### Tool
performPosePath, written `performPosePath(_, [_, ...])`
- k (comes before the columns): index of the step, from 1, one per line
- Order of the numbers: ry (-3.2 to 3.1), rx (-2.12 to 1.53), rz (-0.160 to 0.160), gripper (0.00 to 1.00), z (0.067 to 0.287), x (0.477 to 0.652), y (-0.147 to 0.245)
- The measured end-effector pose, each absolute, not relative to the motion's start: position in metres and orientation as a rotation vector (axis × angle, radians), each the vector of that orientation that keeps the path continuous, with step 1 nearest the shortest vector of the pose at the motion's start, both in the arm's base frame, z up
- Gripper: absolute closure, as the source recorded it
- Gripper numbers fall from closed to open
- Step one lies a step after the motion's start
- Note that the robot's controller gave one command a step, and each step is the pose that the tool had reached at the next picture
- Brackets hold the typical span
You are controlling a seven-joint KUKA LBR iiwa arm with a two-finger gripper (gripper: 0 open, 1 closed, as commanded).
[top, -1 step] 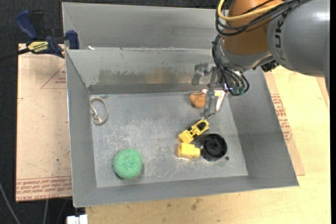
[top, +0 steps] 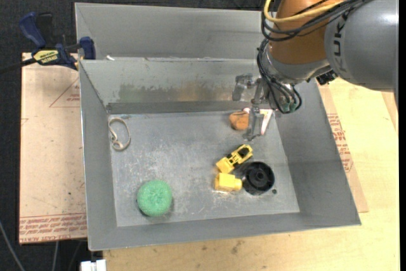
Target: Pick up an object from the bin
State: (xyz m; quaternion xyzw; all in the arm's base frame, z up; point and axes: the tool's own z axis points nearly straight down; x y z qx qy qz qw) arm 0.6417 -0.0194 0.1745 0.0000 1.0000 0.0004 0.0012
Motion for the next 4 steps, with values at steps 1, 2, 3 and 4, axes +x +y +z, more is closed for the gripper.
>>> performPosePath(1, [3.131,0.032,0.002,0.00,0.124,0.647,-0.052])
performPosePath(2, [3.132,0.020,0.000,1.00,0.100,0.648,-0.050])
performPosePath(3, [3.132,0.019,0.000,1.00,0.100,0.648,-0.050])
performPosePath(4, [3.141,-0.042,0.001,1.00,0.299,0.601,-0.010])
